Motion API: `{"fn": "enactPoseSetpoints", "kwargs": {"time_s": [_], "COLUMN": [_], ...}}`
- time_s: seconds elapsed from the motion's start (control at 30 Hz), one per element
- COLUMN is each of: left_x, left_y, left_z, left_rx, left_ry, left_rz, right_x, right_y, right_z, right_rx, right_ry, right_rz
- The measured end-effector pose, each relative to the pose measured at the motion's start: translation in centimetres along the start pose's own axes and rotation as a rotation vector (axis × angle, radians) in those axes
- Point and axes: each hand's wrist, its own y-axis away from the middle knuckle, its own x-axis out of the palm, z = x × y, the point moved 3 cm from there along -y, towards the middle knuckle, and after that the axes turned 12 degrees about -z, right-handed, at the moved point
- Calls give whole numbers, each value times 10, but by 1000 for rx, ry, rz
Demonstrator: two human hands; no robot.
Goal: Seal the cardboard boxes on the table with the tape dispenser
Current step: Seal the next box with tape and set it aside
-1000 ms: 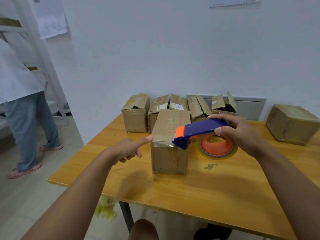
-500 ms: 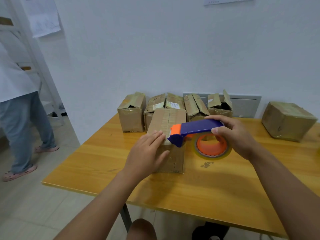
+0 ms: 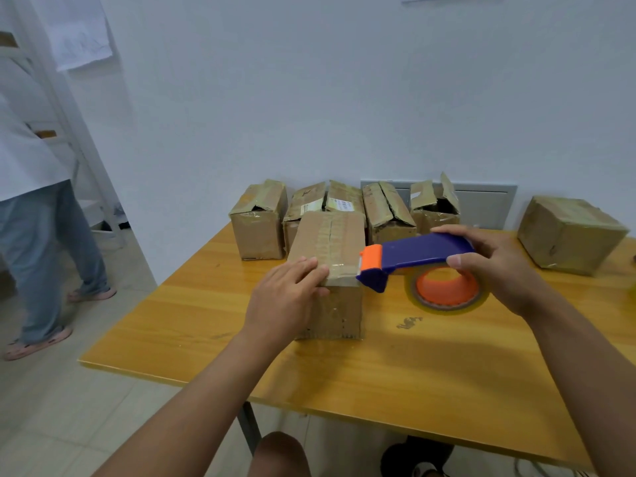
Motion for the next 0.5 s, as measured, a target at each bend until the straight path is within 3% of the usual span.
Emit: {"fn": "enactPoseSetpoints", "kwargs": {"time_s": [0.23, 0.4, 0.5], "left_x": [1, 7, 12], "left_y": [-15, -21, -20], "left_z": [-21, -33, -29], "left_rx": [-30, -9, -11], "left_ry": [-122, 23, 56], "left_rz": [98, 174, 123], "right_x": [-1, 1, 2], "right_y": [8, 8, 11], "right_z": [-13, -16, -19], "right_rx": [28, 47, 49], "right_ry": [32, -3, -20], "right_rz": [2, -12, -23]}}
